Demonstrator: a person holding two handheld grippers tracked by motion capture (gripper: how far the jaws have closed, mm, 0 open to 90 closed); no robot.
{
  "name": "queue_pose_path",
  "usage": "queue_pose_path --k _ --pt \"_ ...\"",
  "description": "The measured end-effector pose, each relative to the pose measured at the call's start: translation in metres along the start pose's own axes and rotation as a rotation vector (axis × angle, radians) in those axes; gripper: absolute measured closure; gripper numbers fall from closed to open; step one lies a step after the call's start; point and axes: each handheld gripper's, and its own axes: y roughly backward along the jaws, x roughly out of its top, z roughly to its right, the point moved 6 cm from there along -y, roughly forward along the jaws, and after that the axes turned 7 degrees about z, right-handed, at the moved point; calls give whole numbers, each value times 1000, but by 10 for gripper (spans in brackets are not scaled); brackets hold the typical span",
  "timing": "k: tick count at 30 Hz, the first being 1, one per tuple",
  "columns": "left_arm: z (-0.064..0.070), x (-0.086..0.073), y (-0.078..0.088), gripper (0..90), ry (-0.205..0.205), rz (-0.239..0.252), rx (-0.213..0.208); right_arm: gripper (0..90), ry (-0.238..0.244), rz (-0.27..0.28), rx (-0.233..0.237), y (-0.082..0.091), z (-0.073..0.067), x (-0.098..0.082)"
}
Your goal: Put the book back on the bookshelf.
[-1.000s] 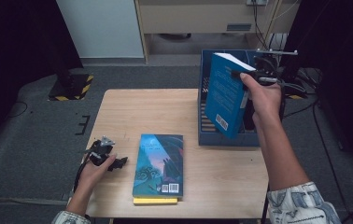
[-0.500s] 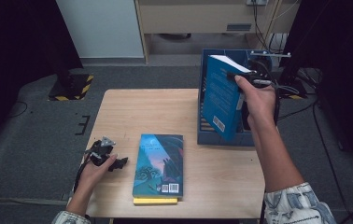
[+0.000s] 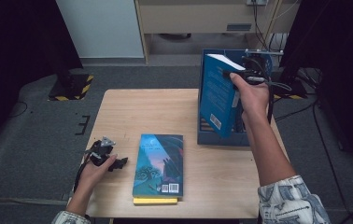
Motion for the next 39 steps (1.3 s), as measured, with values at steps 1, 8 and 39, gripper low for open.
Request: queue_pose_path --k 1,8,39 --pt "0 0 0 52 0 0 0 606 1 0 -2 -1 0 0" --pt "0 0 0 52 0 1 0 606 -2 2 -23 -12 0 1" --pt "1 0 -1 54 -4 9 -4 604 -5 36 -108 -61 -2 -8"
